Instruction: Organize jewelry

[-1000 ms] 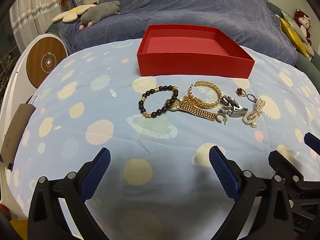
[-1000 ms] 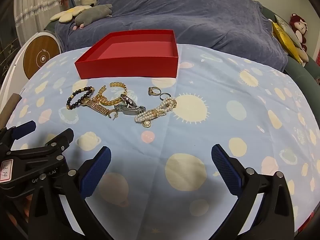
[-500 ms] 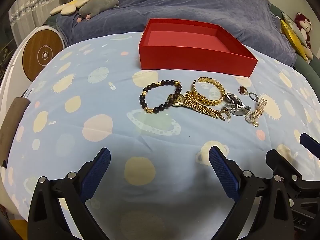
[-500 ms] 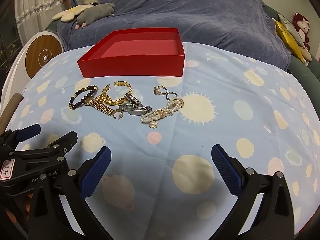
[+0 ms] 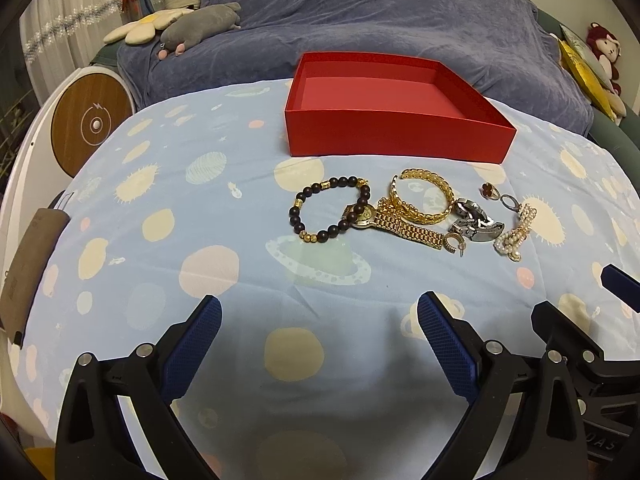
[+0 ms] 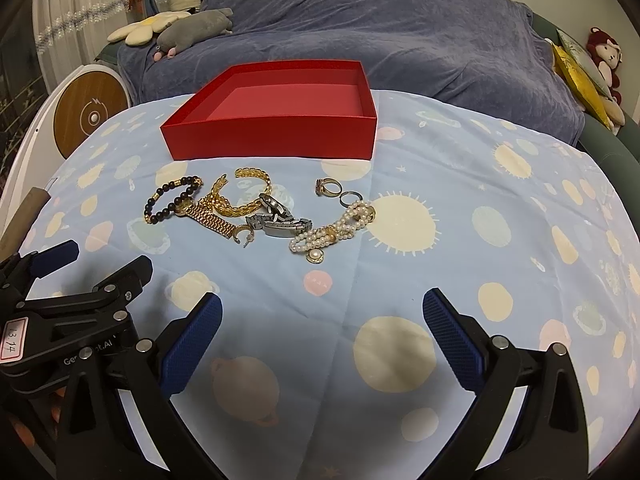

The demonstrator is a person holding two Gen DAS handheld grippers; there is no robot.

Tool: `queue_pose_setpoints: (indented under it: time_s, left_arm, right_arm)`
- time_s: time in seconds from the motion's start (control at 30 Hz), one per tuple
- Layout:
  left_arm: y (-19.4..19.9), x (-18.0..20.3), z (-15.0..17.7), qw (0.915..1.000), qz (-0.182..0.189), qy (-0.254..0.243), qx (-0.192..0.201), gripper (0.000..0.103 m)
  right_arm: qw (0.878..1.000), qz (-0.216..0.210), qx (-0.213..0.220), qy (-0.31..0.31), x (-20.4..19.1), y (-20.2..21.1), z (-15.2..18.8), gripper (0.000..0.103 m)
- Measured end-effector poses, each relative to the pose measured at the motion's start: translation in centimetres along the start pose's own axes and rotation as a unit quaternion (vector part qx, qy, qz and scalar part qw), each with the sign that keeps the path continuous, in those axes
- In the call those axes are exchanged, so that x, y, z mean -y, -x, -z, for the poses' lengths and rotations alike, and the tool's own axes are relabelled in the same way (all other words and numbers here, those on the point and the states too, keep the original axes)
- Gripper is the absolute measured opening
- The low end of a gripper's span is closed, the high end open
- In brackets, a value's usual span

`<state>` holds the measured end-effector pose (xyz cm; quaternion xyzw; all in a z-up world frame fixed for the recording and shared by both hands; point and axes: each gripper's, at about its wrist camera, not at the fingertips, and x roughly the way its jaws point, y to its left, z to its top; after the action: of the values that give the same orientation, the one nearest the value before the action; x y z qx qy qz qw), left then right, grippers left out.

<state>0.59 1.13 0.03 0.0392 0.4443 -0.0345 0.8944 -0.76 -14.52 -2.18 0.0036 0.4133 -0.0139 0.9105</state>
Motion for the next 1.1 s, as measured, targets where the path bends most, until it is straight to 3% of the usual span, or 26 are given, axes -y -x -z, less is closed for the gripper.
queue_pose_setpoints:
  time_s: [0.3, 0.5, 0.9, 1.1]
  left_arm:
    - [0.37, 0.14, 0.27, 0.9997, -0.011, 0.000, 0.024, 0.096]
    - [-0.03, 0.26, 0.13, 0.9999, -0.008, -0.006, 0.007, 0.096]
    - [0.06, 0.32, 0.14, 0.9998, -0.003, -0.010, 0.016, 0.096]
    - [0.42, 0.46, 0.13, 0.9993, -0.007, -0.009, 0.037, 0.096]
  right_arm:
    - [1.000, -0.002, 0.000, 0.001, -0.02, 0.04, -0.04, 0.098]
    - [1.000, 0.000, 0.001, 0.003, 0.04, 0.12, -0.04, 0.098]
    - [1.000, -0.001, 0.002, 0.000, 0.15, 0.07, 0.01, 0.098]
    - [1.000, -0.002, 0.002, -0.002, 0.28, 0.15, 0.13, 0.098]
